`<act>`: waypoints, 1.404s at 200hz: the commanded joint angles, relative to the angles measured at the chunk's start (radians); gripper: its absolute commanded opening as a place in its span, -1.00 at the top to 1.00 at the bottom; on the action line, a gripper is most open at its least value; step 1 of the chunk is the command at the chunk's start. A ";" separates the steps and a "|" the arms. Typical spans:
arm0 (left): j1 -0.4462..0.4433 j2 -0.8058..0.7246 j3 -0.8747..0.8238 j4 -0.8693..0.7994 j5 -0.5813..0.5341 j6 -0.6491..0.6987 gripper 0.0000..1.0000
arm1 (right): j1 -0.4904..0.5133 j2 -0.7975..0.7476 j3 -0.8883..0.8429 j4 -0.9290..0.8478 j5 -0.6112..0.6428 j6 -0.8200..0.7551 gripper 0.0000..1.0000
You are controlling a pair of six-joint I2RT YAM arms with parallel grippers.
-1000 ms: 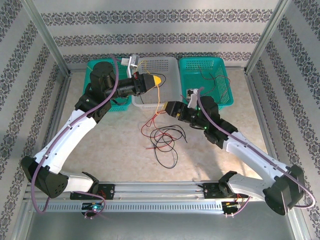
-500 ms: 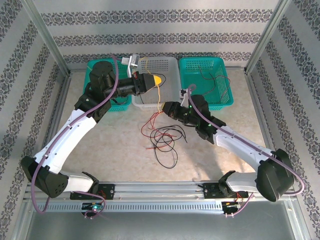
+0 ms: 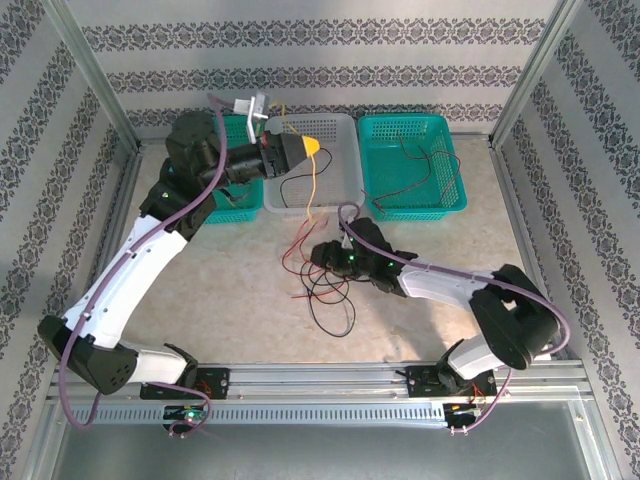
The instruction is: Untangle the cables
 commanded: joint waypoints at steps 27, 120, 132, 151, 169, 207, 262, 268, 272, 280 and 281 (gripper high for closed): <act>0.079 -0.020 0.039 -0.066 -0.046 0.047 1.00 | -0.001 0.012 -0.052 -0.028 0.043 0.007 0.24; 0.162 -0.003 0.032 -0.017 0.045 -0.062 1.00 | 0.067 -0.336 0.114 -0.179 0.160 -0.393 -0.54; 0.162 -0.006 0.032 -0.014 0.053 -0.067 1.00 | 0.053 -0.314 0.162 -0.188 0.131 -0.427 -0.55; 0.162 -0.006 0.042 -0.020 0.070 -0.069 1.00 | 0.045 -0.274 0.244 -0.225 0.123 -0.489 -0.60; 0.162 -0.006 0.055 -0.025 0.084 -0.067 1.00 | 0.029 -0.237 0.305 -0.246 0.131 -0.522 -0.63; 0.161 -0.012 0.063 -0.020 0.093 -0.077 1.00 | -0.020 -0.142 0.385 -0.226 0.087 -0.538 -0.58; 0.161 -0.018 0.056 0.001 0.103 -0.098 1.00 | -0.034 -0.028 0.424 -0.124 0.045 -0.517 -0.21; 0.161 -0.021 0.054 -0.002 0.103 -0.096 1.00 | -0.035 -0.025 0.418 -0.108 0.043 -0.511 -0.07; 0.162 -0.022 0.050 -0.002 0.103 -0.096 1.00 | -0.038 -0.024 0.410 -0.099 0.044 -0.508 0.04; 0.161 -0.023 0.045 0.000 0.103 -0.095 1.00 | -0.041 -0.025 0.398 -0.082 0.048 -0.501 0.29; 0.161 -0.024 0.044 0.000 0.103 -0.095 1.00 | -0.041 -0.025 0.396 -0.081 0.049 -0.499 0.32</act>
